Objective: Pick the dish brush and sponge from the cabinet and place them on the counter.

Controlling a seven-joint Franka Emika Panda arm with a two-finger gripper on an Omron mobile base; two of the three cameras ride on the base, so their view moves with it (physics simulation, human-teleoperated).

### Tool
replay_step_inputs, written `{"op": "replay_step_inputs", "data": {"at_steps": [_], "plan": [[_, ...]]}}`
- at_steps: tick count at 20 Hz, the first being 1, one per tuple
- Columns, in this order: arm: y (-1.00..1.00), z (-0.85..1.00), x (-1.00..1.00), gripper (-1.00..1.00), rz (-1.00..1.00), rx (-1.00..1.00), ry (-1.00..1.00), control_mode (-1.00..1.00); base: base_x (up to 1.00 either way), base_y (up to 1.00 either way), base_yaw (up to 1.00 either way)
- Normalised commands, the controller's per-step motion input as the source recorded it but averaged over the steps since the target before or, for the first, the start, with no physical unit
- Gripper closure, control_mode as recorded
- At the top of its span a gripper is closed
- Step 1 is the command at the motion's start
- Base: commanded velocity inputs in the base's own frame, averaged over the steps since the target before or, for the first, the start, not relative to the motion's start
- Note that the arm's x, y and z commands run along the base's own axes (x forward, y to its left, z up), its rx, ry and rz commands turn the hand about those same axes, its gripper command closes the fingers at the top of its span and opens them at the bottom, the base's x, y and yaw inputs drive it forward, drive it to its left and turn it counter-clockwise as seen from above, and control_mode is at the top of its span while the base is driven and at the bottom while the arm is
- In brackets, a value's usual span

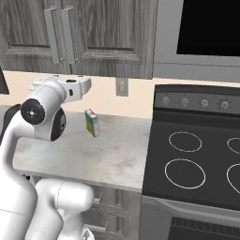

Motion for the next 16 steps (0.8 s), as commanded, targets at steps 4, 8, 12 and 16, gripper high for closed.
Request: {"op": "replay_step_inputs", "data": {"at_steps": [4,8,12,16], "plan": [[0.12,0.15,0.0,-1.0,0.03,0.0,-0.09,-1.0,0.0,0.0,0.0],[0.09,0.08,0.05,-1.0,0.02,0.0,-0.07,-1.0,0.0,0.0,0.0],[0.06,0.11,0.08,-1.0,0.02,0.0,-0.1,-1.0,0.0,0.0,0.0],[0.01,0.12,0.1,-1.0,0.01,0.0,-0.13,-1.0,0.0,0.0,0.0]]}}
